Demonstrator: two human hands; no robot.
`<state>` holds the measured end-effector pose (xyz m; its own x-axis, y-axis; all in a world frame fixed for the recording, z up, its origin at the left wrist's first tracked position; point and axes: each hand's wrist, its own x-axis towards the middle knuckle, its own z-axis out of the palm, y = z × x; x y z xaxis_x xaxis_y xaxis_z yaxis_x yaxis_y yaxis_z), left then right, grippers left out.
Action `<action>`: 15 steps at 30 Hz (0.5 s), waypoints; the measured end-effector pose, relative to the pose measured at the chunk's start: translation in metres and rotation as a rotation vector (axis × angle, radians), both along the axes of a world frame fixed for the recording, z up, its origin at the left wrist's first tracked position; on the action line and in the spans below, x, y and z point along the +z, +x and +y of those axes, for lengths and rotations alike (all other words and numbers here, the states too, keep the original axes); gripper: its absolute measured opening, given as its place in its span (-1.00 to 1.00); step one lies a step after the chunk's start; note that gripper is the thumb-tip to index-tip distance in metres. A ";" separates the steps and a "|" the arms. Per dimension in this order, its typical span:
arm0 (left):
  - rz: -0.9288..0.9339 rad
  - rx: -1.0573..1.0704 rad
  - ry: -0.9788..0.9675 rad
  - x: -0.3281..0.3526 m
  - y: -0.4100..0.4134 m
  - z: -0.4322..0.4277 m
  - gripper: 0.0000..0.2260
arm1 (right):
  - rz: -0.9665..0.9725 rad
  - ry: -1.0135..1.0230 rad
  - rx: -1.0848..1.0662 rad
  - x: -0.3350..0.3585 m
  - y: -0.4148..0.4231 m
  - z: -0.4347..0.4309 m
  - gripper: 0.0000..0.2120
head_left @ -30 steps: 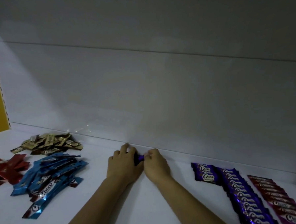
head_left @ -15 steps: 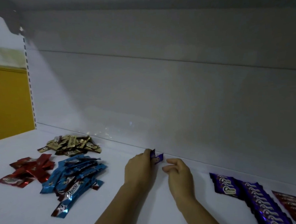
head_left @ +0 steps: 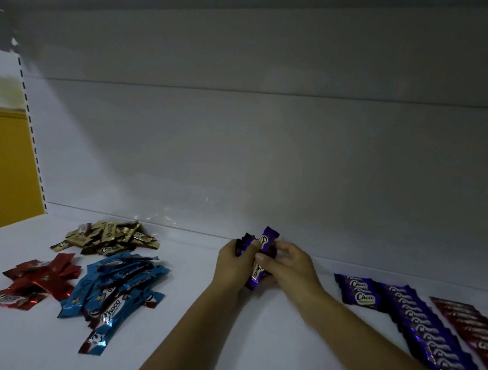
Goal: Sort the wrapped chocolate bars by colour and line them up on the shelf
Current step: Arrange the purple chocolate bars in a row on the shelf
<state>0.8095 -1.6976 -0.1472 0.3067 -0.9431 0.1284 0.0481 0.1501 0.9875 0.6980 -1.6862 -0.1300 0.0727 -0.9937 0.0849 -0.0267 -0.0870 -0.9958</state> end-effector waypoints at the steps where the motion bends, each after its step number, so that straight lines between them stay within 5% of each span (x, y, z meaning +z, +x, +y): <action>1: 0.114 -0.054 0.003 0.004 -0.005 0.003 -0.87 | 0.021 0.002 0.014 0.009 -0.007 0.001 -0.60; 4: 0.254 -0.166 0.012 0.013 -0.023 0.014 -0.84 | 0.143 0.015 0.074 0.034 -0.033 0.007 -0.66; 9: 0.097 -0.229 -0.001 0.016 -0.059 0.036 -0.87 | 0.303 -0.004 -0.006 0.046 -0.083 0.015 -0.77; 15: 0.034 -0.317 -0.056 0.014 -0.081 0.048 -0.92 | 0.186 -0.024 0.031 0.038 -0.130 0.033 -0.85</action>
<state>0.7289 -1.6496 -0.1329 0.0042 -0.9841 0.1774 0.1341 0.1763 0.9752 0.5684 -1.6532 -0.0919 0.1195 -0.9887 0.0911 -0.2071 -0.1145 -0.9716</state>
